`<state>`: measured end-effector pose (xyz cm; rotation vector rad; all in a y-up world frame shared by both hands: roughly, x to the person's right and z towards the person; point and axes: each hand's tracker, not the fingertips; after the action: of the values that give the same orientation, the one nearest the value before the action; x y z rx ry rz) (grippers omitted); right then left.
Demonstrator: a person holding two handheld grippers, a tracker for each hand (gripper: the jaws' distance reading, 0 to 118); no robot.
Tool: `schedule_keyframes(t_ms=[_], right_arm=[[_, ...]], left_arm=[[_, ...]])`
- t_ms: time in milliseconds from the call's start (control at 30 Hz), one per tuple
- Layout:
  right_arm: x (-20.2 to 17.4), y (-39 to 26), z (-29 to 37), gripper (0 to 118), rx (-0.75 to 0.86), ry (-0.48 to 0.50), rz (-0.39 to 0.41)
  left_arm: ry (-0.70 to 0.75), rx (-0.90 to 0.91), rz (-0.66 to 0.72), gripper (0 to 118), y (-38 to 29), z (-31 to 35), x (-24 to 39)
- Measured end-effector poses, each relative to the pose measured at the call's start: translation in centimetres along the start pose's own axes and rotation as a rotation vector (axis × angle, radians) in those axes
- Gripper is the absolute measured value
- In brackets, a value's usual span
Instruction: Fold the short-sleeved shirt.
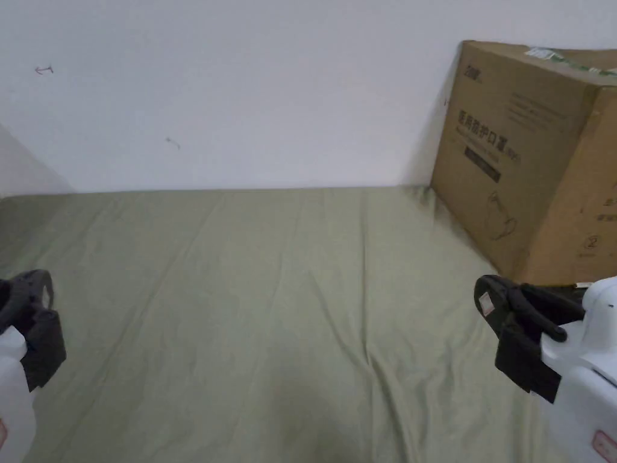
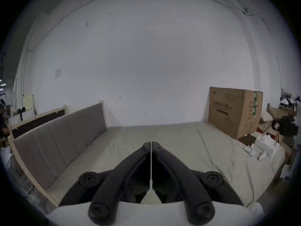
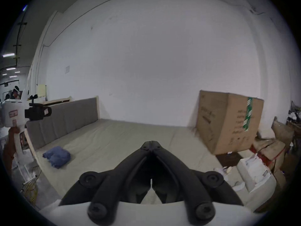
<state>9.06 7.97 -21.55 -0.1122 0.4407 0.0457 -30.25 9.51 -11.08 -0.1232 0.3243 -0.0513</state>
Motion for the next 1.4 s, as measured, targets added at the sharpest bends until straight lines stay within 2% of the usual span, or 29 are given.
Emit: schedule_keyframes(t_ms=[100, 267, 400, 433, 467, 500, 533, 567, 600, 633, 700, 767, 933, 1000, 1067, 1167, 1333, 1400], right_arm=[[0.6, 0.8, 0.3, 0, 0.048, -0.079, 0.064], [1.9, 1.0, 0.7, 0, 0.063, -0.097, 0.045], [2.4, 0.6, 0.8, 0, 0.065, -0.124, 0.045], [2.5, 0.5, 0.8, 0, 0.074, -0.131, 0.041], [2.7, 0.3, 0.7, 5, 0.086, -0.146, 0.028], [2.8, 0.4, 0.7, 36, 0.096, -0.145, 0.014], [2.9, 0.5, 0.5, 105, 0.093, -0.143, -0.004], [3.1, 0.5, 0.0, 117, 0.053, -0.146, -0.021], [3.0, 0.6, 1.0, 118, 0.138, -0.134, -0.014], [2.5, 0.1, 2.0, 118, 0.090, -0.131, -0.017], [2.1, -0.4, 3.2, 118, 0.077, -0.121, -0.013], [2.4, 1.2, 0.1, 118, 0.073, -0.100, 0.003], [2.2, 2.3, 0.0, 118, 0.094, -0.075, 0.013], [2.2, 2.8, 0.2, 118, 0.067, -0.101, -0.014], [1.9, 3.0, -0.6, 118, 0.039, -0.144, -0.002], [1.4, 3.0, -0.7, 118, 0.043, -0.234, 0.048], [-0.1, 3.0, -0.6, 118, 0.073, -0.288, 0.207], [-0.7, 2.9, -0.5, 118, 0.097, -0.285, 0.211]], left_arm=[[-0.023, 0.013, 0.017, 1, 1.4, 0.5, 1.3], [-0.030, 0.006, -0.041, 1, 2.3, 0.8, 2.0], [-0.038, 0.008, -0.031, 2, 2.4, 1.0, 1.6], [-0.040, 0.019, -0.008, 3, 2.4, 1.1, 1.4], [-0.044, 0.030, 0.015, 15, 3.0, 1.3, 1.4], [-0.059, 0.034, 0.030, 50, 3.2, 1.3, 1.2], [-0.064, 0.007, 0.044, 115, 3.6, 1.0, 1.0], [-0.063, -0.045, 0.044, 114, 3.8, 0.4, 1.0], [-0.063, 0.032, 0.072, 112, 3.6, 0.7, 1.2], [-0.067, -0.006, 0.033, 118, 3.5, 0.3, 1.3], [-0.051, -0.002, 0.013, 118, 3.2, 0.0, 1.8], [-0.040, -0.001, -0.003, 118, 4.5, 1.2, 2.3], [-0.023, -0.001, -0.015, 118, 2.8, -0.1, 1.8], [-0.001, -0.005, -0.016, 118, 2.4, 0.0, 2.0], [0.009, 0.005, -0.023, 118, 2.2, -0.1, 1.8], [0.023, 0.022, -0.026, 118, 2.5, 0.4, 1.7], [0.038, 0.026, -0.054, 118, 3.0, 0.4, 1.4], [0.048, 0.029, -0.059, 118, 2.9, 0.2, 1.4]])
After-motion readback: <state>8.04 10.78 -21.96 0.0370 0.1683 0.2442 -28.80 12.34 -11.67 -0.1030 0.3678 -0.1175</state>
